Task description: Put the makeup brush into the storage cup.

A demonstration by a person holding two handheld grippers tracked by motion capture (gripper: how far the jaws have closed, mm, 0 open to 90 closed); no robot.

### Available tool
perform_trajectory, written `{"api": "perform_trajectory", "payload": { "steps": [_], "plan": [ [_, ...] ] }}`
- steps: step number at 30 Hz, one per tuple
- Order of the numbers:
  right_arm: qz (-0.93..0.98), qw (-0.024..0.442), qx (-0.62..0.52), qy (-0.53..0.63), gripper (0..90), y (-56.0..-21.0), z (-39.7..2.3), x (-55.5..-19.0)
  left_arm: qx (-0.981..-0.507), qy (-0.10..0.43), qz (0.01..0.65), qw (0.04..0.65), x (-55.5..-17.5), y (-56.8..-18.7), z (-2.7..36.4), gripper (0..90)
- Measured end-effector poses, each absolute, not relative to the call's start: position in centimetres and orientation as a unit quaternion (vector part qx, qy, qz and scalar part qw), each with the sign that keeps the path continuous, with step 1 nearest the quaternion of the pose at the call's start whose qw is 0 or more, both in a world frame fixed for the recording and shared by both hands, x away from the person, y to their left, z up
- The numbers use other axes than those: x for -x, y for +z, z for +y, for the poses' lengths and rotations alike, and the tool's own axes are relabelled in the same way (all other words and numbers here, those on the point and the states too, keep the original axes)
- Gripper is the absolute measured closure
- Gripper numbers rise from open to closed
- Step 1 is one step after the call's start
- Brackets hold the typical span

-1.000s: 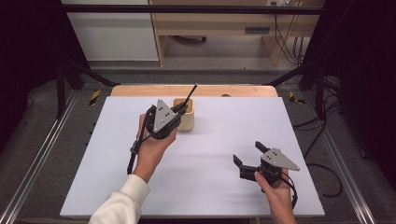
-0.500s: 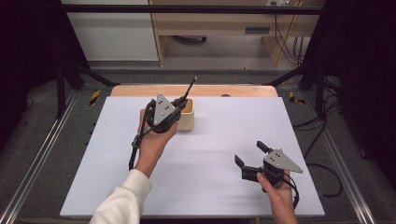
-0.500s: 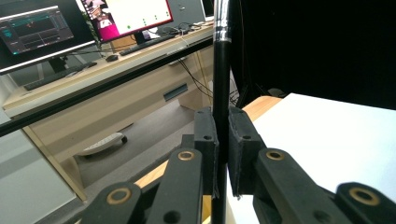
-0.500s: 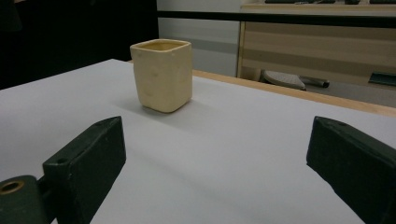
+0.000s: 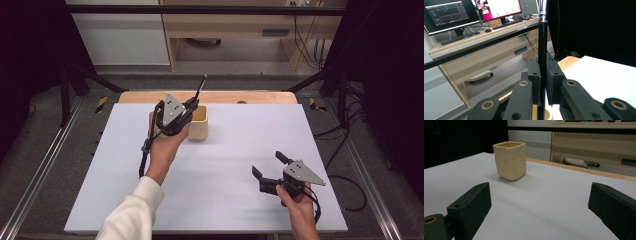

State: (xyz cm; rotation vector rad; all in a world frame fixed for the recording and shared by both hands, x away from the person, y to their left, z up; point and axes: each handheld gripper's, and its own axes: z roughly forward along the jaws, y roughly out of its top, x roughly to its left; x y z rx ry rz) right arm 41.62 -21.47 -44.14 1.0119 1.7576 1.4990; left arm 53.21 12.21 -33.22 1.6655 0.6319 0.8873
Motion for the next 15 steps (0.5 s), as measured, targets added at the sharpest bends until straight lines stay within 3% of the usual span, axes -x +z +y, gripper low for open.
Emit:
{"api": "perform_trajectory", "payload": {
  "steps": [15],
  "plan": [
    [0.662,0.299,-0.387,0.568,5.2,-44.2,-21.5,-41.6,-0.693,0.369,0.286,0.550,-54.3,-34.1,12.2,83.6]
  ]
}}
